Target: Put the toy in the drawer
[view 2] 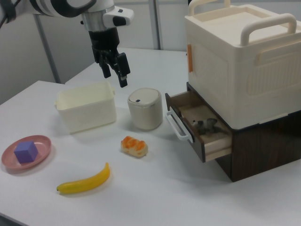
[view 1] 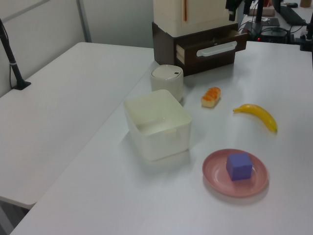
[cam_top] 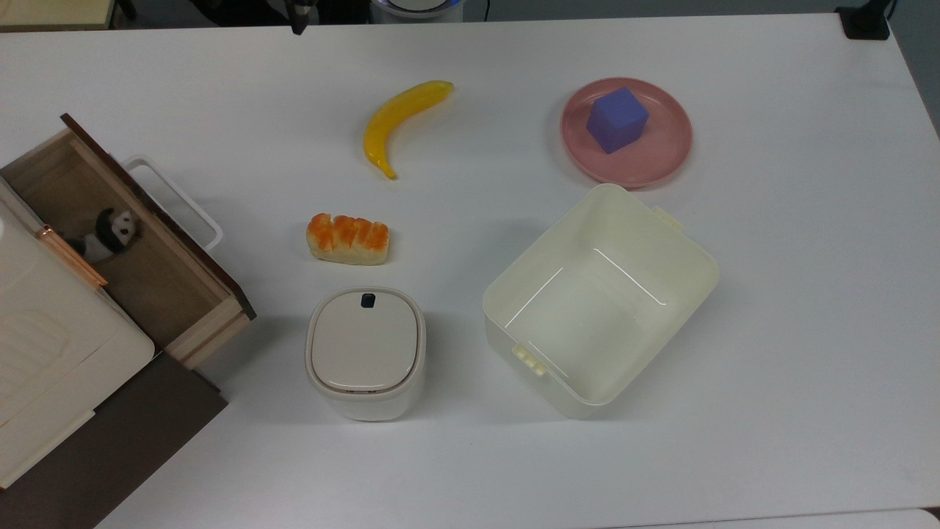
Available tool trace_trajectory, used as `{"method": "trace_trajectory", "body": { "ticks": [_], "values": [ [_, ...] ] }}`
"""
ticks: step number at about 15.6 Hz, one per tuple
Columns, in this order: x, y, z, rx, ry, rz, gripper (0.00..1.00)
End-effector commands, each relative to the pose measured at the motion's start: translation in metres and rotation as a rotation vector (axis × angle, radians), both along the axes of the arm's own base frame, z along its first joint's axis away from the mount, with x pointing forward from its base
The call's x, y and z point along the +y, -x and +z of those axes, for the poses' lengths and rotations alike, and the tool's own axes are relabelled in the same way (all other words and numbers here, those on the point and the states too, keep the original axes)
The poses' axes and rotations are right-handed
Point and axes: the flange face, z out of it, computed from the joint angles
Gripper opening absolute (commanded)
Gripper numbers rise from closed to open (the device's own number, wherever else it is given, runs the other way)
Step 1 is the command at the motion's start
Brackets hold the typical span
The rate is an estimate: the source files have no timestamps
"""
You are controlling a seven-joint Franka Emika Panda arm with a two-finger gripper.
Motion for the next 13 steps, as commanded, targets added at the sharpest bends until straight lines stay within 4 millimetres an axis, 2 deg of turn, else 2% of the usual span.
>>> {"method": "trace_trajectory", "body": {
  "ticks": [1, 13],
  "values": [
    [0.0162, 0.0108, 0.0014, 0.014, -0.020, 0.010, 1.00],
    [0.0094, 0.0105, 0.0024, 0.014, -0.008, 0.093, 1.00]
  ]
}}
